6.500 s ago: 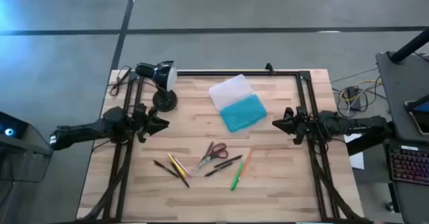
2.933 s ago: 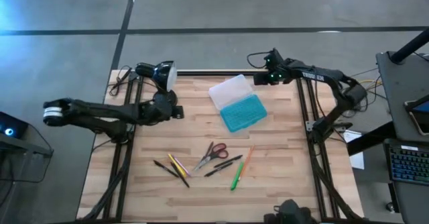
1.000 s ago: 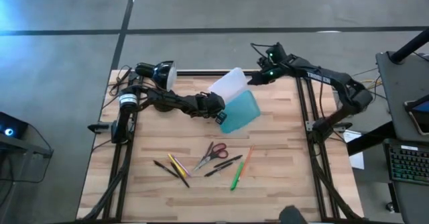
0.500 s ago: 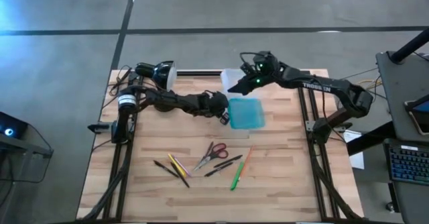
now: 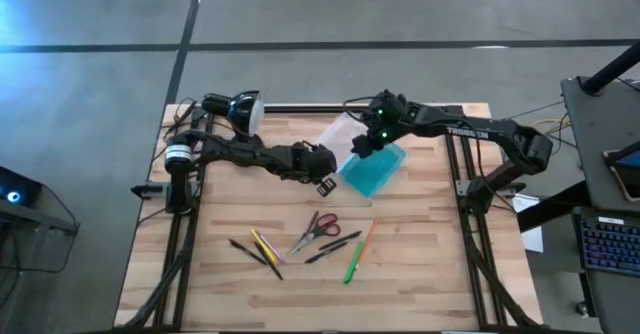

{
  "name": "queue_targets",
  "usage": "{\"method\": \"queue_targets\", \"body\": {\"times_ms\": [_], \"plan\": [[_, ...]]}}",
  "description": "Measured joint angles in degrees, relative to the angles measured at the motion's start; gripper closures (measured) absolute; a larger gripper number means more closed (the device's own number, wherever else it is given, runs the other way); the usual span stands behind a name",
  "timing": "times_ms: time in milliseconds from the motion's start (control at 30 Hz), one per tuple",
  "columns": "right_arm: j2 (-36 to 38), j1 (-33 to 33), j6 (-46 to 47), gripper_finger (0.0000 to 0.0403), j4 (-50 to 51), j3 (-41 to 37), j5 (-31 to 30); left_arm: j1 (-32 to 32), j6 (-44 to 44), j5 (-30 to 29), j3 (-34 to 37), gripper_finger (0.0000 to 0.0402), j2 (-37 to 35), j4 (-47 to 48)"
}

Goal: Pick & place school supplies into a supply box
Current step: Put the orange pencil into the supply box

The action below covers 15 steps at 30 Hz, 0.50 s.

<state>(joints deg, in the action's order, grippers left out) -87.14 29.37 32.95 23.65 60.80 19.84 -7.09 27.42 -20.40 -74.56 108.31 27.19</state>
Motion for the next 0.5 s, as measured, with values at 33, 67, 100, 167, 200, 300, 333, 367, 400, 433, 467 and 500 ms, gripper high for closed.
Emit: {"method": "queue_targets", "body": {"times_ms": [33, 67, 100, 167, 200, 300, 333, 367, 400, 433, 467, 500], "plan": [[0.14, -0.27, -0.26, 0.0330, 0.73, -0.20, -3.75, 0.42, 0.10, -0.60, 0.00, 0.0359, -0.34, 0.73], [0.26, -0.35, -0.35, 0.0330, 1.89, -0.20, -7.87, 0.81, 0.24, -1.33, 0.03, 0.0359, -0.63, 1.45], [0.52, -0.27, -0.44, 0.0330, 3.48, -0.20, -10.46, 1.18, 0.59, -2.00, 0.04, 0.0359, -0.86, 1.54], [0.90, -0.20, -3.95, 0.0330, 7.62, -0.22, -10.02, 1.77, 1.21, -3.14, 0.05, 0.0359, -1.74, 2.65], [0.92, -0.23, -6.93, 0.0330, 10.39, -0.16, -7.94, 2.01, 1.36, -3.29, 0.19, 0.0359, -1.96, 2.83], [0.96, -3.01, -11.90, 0.0330, 21.64, -0.61, -7.15, 2.72, 1.42, -3.47, 1.04, 0.0358, -2.67, 2.86], [1.16, -4.30, -11.92, 0.0330, 24.23, -0.94, -7.93, 2.93, 1.56, -3.51, 1.36, 0.0358, -2.78, 3.08], [1.71, -5.59, -11.75, 0.0330, 26.75, -1.32, -8.22, 3.13, 1.81, -3.57, 1.58, 0.0358, -2.85, 2.60], [2.29, -7.15, -10.78, 0.0330, 29.21, -1.86, -8.24, 3.32, 2.20, -3.61, 1.95, 0.0358, -3.00, 2.21], [2.78, -8.92, -9.11, 0.0330, 30.70, -2.44, -8.28, 3.55, 2.55, -3.61, 2.61, 0.0358, -3.33, 2.41], [3.53, -10.64, -7.18, 0.0330, 30.73, -3.16, -8.31, 3.80, 2.71, -3.59, 3.15, 0.0358, -3.48, 2.74], [4.37, -12.40, -5.39, 0.0330, 30.48, -4.05, -8.44, 4.02, 2.82, -3.59, 3.59, 0.0358, -3.50, 1.97]]}}
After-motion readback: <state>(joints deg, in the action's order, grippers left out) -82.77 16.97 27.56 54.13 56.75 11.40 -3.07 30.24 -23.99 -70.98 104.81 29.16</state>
